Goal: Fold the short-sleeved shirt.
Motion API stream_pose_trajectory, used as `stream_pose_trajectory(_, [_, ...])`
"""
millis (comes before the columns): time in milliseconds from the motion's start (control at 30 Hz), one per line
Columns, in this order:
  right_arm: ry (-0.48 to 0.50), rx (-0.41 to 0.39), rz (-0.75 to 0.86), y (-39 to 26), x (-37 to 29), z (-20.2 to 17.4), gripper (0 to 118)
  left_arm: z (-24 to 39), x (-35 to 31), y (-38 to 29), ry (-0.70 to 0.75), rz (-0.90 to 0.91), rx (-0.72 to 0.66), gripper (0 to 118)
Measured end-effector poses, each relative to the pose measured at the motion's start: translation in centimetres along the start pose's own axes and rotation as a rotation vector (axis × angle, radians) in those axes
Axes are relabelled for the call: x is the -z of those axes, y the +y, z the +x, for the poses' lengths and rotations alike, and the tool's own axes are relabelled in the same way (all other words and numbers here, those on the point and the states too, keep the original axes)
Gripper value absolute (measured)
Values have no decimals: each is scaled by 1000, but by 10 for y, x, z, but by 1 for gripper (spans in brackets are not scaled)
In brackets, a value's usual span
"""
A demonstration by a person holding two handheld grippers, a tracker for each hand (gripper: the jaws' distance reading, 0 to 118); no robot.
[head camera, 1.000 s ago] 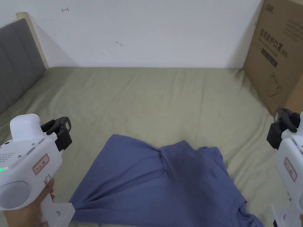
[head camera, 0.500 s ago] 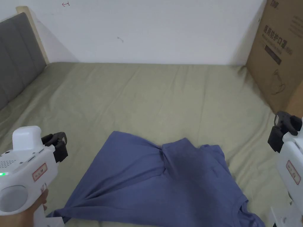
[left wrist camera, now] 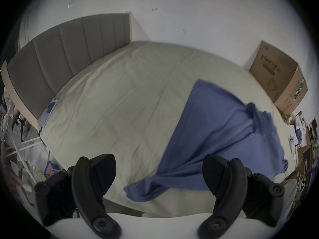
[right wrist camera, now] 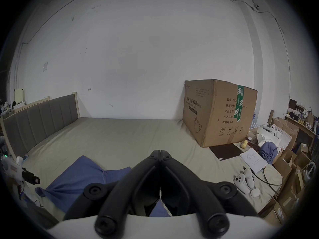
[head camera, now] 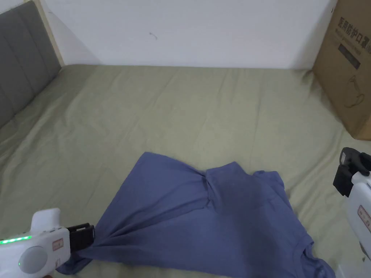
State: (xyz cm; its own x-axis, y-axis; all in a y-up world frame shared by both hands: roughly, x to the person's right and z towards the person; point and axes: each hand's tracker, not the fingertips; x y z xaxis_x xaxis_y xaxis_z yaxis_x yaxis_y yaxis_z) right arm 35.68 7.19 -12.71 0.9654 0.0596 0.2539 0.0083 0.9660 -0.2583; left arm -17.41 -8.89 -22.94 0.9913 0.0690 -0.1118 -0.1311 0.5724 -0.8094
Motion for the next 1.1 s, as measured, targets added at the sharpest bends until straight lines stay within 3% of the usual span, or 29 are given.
stream_pose_trajectory(133, [2,6,-30,-7,4,0,0,-3,17,-15,4,-61,-21,94])
stream_pose_trajectory(267, [2,11,-59,-14,7,4,0,-6,38,-28,-47,-144,-29,42])
stream_pose_trajectory(333, [3,21,-85,-19,10,6,0,-2,39,-32,-61,-158,-44,30])
stream_pose_trajectory(400, [5,41,-133,-27,14,8,0,2,35,-30,-50,-119,-28,11])
stream_pose_trajectory(467, [-5,47,-188,-40,22,11,2,5,33,-29,-76,-112,-36,11])
stream_pose_trajectory(500, [-10,48,-228,-47,27,13,13,6,29,-28,-66,-84,-12,10])
stream_pose_trajectory(533, [-17,54,-261,-56,32,15,31,8,23,-27,-73,-53,5,10])
stream_pose_trajectory(600, [-5,73,-346,-74,46,21,80,10,10,-22,-94,-18,3,10])
stream_pose_trajectory(667, [-2,108,-449,-95,64,27,104,13,-1,-15,-104,17,13,10])
stream_pose_trajectory(933, [-28,141,-769,-181,123,35,102,24,-22,3,-161,68,10,10])
stream_pose_trajectory(1033, [-28,164,-779,-194,130,34,82,25,-19,4,-173,68,12,10])
stream_pose_trajectory(1100, [-8,185,-795,-198,135,34,54,26,-18,5,-171,64,19,10])
